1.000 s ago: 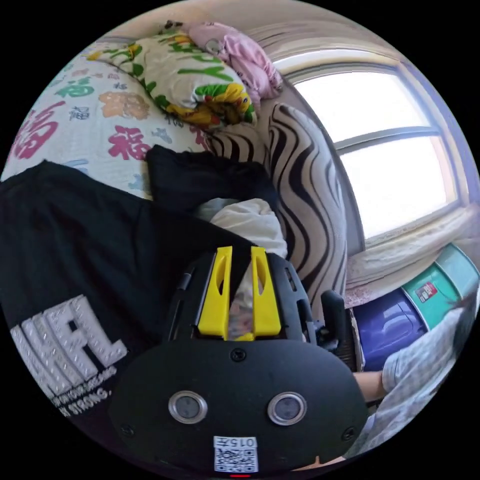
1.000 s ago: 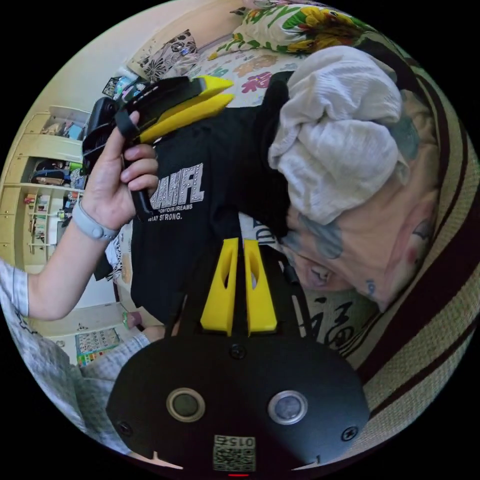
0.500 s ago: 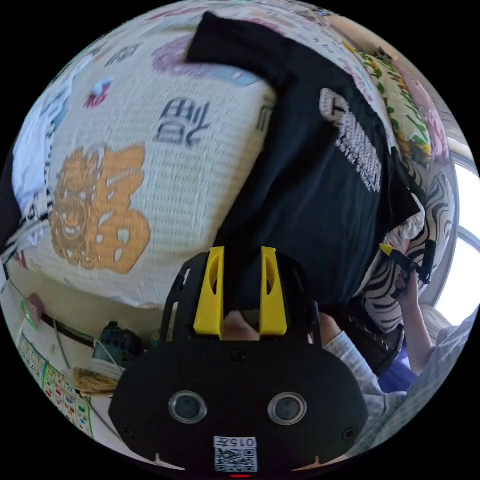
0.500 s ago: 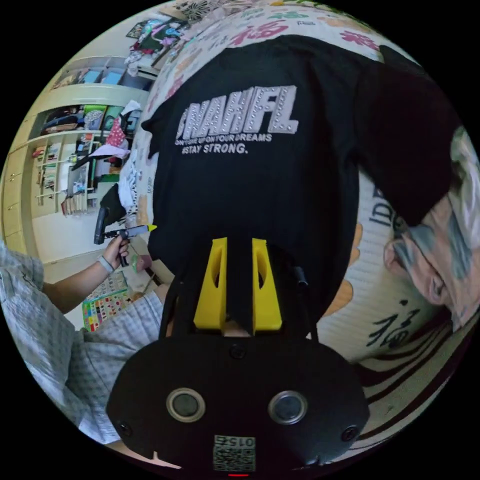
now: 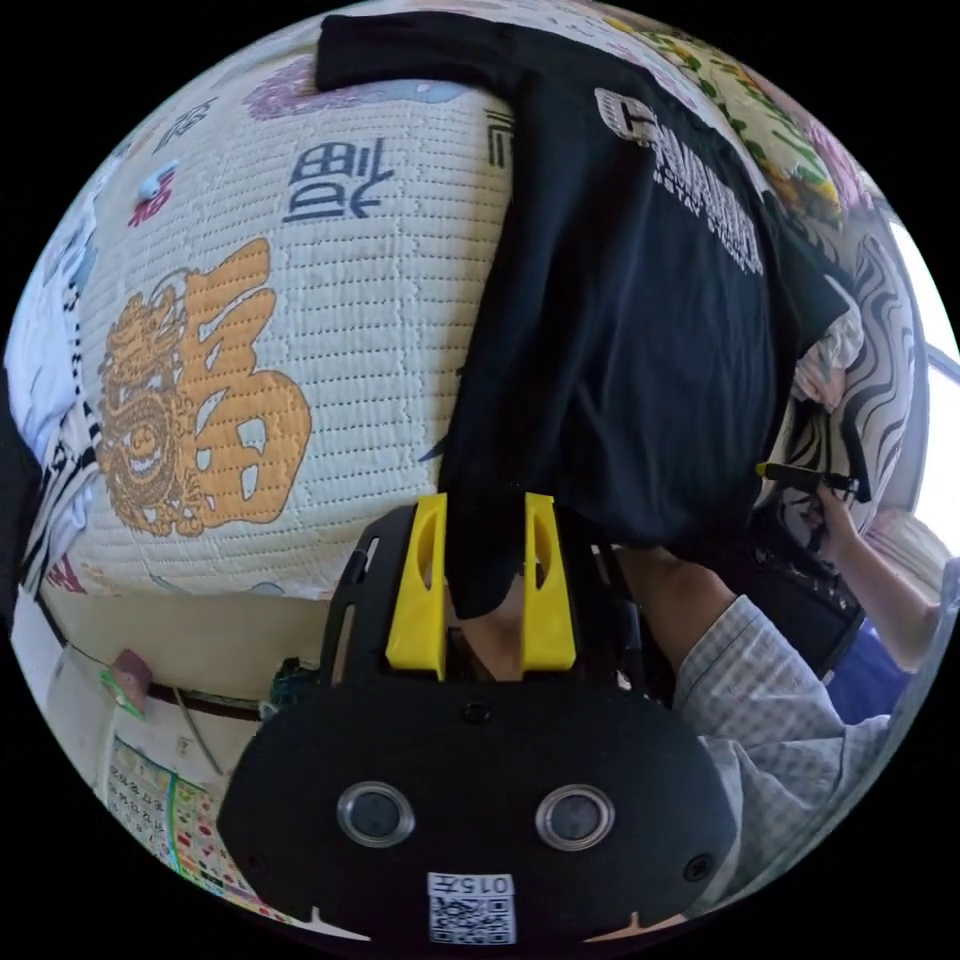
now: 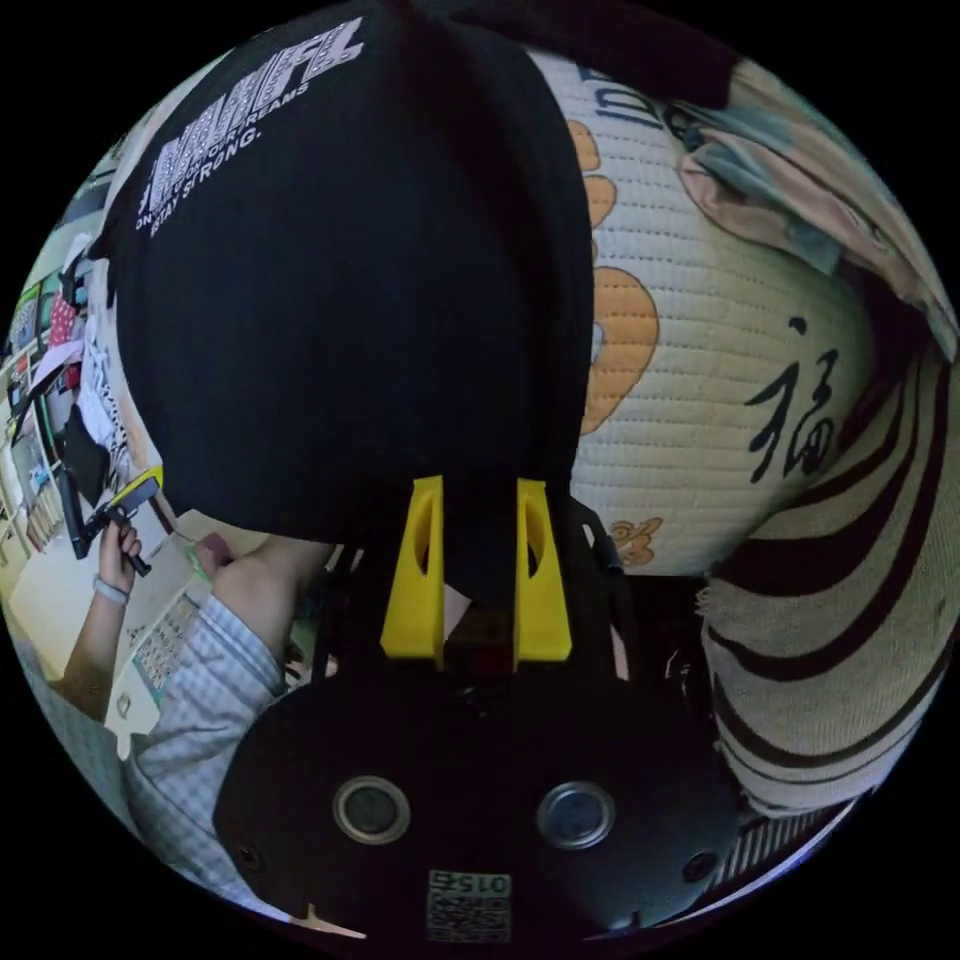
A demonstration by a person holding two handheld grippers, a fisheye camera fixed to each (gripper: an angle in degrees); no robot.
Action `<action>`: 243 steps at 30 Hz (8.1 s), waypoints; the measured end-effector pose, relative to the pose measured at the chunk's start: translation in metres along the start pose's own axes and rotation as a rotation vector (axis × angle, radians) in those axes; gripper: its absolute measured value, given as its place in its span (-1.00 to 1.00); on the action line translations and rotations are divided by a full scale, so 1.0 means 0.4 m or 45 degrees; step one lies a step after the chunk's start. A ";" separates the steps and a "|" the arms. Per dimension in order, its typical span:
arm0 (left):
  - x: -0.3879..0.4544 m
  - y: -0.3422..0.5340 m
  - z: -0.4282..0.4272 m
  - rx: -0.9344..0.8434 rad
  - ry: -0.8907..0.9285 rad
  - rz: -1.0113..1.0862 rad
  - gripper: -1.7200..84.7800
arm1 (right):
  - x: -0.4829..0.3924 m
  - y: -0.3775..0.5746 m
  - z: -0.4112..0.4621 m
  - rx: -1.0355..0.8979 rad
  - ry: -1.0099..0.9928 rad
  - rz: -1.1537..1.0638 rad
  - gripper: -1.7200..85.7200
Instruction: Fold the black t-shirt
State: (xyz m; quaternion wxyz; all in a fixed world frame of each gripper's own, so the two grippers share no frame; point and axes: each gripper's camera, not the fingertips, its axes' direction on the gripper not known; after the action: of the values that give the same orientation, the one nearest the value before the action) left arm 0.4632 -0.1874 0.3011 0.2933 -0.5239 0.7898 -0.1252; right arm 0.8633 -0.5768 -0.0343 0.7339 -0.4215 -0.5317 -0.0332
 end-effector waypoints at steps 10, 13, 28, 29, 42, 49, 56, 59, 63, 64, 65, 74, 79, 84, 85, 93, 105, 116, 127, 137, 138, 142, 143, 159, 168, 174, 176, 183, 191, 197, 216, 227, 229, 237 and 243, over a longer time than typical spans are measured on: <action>0.032 -0.002 0.088 0.001 -0.081 -0.031 -0.88 | 0.102 0.083 0.003 0.099 -0.221 0.052 -0.94; -0.017 0.025 0.096 0.048 0.136 -0.074 -0.91 | 0.147 0.108 -0.005 0.105 -0.332 0.033 -0.96; -0.033 0.017 0.187 -0.031 -0.075 -0.003 -0.97 | 0.137 0.195 -0.012 -0.022 -0.259 -0.140 -0.97; -0.035 0.013 0.201 -0.033 -0.075 -0.006 -0.97 | 0.131 0.201 -0.006 -0.027 -0.237 -0.140 -0.97; 0.270 -0.137 0.155 0.234 -0.104 0.178 -0.97 | 0.168 0.254 -0.190 0.626 -0.306 0.063 -0.90; 0.919 -0.529 0.181 0.490 0.291 0.821 -0.96 | 0.120 0.160 -0.273 0.900 -0.114 0.000 -0.86; 1.313 -0.743 0.270 0.391 0.280 1.023 -0.79 | 0.125 0.067 -0.247 0.856 -0.082 0.057 -0.83; 1.396 -0.775 0.314 0.372 0.129 1.074 -0.79 | 0.140 0.041 -0.233 0.859 -0.138 0.107 -0.82; 1.422 -0.817 0.374 0.336 0.071 1.089 -0.88 | 0.143 -0.001 -0.221 0.822 -0.170 0.151 -0.90; 1.413 -0.831 0.374 0.340 0.115 1.076 -0.92 | 0.143 -0.004 -0.221 0.824 -0.163 0.157 -0.93; 1.397 -0.844 0.364 0.353 0.156 1.041 -0.94 | 0.140 -0.009 -0.223 0.832 -0.168 0.146 -0.96; 1.075 -0.897 0.124 0.570 0.400 0.778 -0.98 | 0.030 0.045 -0.308 0.980 -0.292 -0.074 -0.98; 0.789 -0.907 0.015 0.668 0.396 0.595 -0.98 | -0.148 0.004 -0.332 0.955 -0.291 -0.400 -0.98; 0.539 -0.945 0.032 0.678 0.299 0.385 -0.97 | -0.347 -0.140 -0.227 0.744 -0.230 -0.651 -0.96; 0.493 -0.964 0.061 0.653 0.229 0.340 -0.97 | -0.362 -0.156 -0.212 0.717 -0.221 -0.664 -0.95; 0.354 -0.986 0.011 0.708 0.301 0.128 -0.88 | -0.309 -0.229 -0.229 0.774 -0.083 -0.409 -0.80; 0.784 -1.340 0.033 0.385 0.254 0.548 -0.81 | -0.350 -0.436 -0.153 0.678 0.045 -0.243 -0.92; 0.952 -1.347 -0.050 0.368 0.142 0.684 -0.86 | -0.311 -0.568 -0.141 0.671 0.115 -0.176 -0.89; 0.680 -0.983 -0.296 0.540 0.122 0.404 -0.89 | -0.449 -0.661 -0.184 0.837 -0.170 -0.413 -0.97; 0.547 -0.981 -0.460 0.452 0.206 0.397 -0.97 | -0.607 -0.847 -0.019 0.511 0.129 -0.488 -0.97; 0.542 -0.974 -0.476 0.451 0.217 0.412 -0.97 | -0.618 -0.862 -0.013 0.452 0.153 -0.492 -0.97; 0.411 -0.851 -0.669 0.591 0.307 0.338 -0.90 | -0.670 -0.872 -0.080 0.514 0.116 -0.508 -0.96; 0.340 -0.794 -0.735 0.657 0.352 0.269 -0.86 | -0.702 -0.881 -0.112 0.551 0.097 -0.519 -0.95; -0.426 -0.299 -1.110 0.924 0.360 -0.623 -0.74 | -1.606 -1.426 -0.193 0.419 -0.101 -1.056 -0.73; -0.401 -0.250 -1.200 0.799 0.253 -0.482 -0.83 | -1.817 -1.650 -0.090 0.219 0.186 -0.804 -0.77; -0.363 -0.184 -1.271 0.832 0.258 -0.387 -0.97 | -1.788 -1.678 -0.146 0.227 0.139 -0.959 -0.91; -0.334 -0.136 -1.317 0.888 0.281 -0.351 -0.98 | -1.751 -1.671 -0.201 0.258 0.012 -1.022 -0.92; -0.081 -0.007 -1.465 1.054 0.377 -0.025 -0.98 | -1.420 -1.590 -0.432 0.451 -0.327 -0.955 -0.93; 0.286 -0.088 -1.231 0.681 0.320 0.214 -0.98 | -1.062 -1.609 -0.389 0.357 -0.270 -0.553 -0.82; 0.365 -0.078 -1.243 0.668 0.331 0.349 -0.98 | -0.949 -1.560 -0.427 0.434 -0.303 -0.462 -0.80; 0.340 -0.269 -0.996 0.474 -0.005 0.273 -0.98 | -0.771 -1.459 -0.569 0.452 -0.608 -0.430 -0.87; 0.213 -0.320 -0.953 0.594 0.199 0.228 -0.96 | -0.998 -1.477 -0.645 0.417 -0.338 -0.761 -0.78; 0.192 -0.353 -0.920 0.558 0.238 0.208 -0.97 | -1.074 -1.501 -0.644 0.407 -0.239 -0.827 -0.79; 0.153 -0.455 -0.821 0.524 0.233 0.195 -0.98 | -1.265 -1.526 -0.663 0.308 0.084 -0.950 -0.97; 0.133 -0.554 -0.760 0.500 0.207 0.212 -0.98 | -1.311 -1.494 -0.718 0.309 0.127 -0.990 -0.97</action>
State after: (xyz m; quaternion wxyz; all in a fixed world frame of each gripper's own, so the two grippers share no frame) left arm 0.4345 -0.3617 0.6376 0.3344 -0.3779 0.8118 -0.2938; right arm 0.5559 -1.3580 -0.1324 0.7360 -0.0973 -0.6151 -0.2656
